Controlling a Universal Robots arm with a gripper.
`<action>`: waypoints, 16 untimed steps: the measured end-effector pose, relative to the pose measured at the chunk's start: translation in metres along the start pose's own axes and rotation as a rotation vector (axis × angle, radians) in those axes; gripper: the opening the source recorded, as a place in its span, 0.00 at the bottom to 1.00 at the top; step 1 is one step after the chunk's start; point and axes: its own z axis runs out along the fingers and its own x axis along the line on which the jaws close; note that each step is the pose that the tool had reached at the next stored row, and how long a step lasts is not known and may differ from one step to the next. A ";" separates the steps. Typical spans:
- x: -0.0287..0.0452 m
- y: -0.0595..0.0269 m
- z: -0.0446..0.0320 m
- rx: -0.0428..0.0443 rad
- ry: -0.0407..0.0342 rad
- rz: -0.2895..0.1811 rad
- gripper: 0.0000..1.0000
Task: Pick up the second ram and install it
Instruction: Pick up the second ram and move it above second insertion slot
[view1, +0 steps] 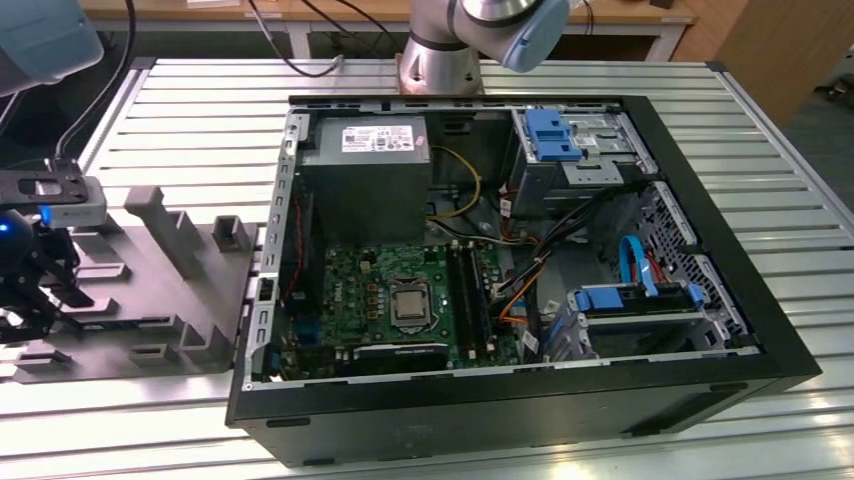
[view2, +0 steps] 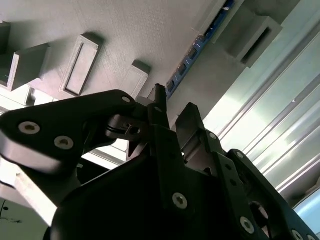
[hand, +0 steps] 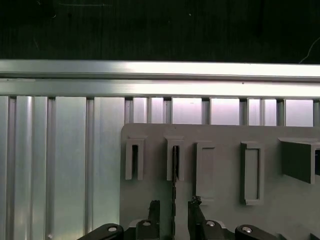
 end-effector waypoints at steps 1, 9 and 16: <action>0.0000 0.0000 0.0007 -0.0004 0.0000 -0.009 0.36; 0.0003 0.0001 0.0085 -0.0009 -0.0004 -0.023 0.36; 0.0006 0.0001 0.0147 -0.0009 -0.0020 -0.023 0.36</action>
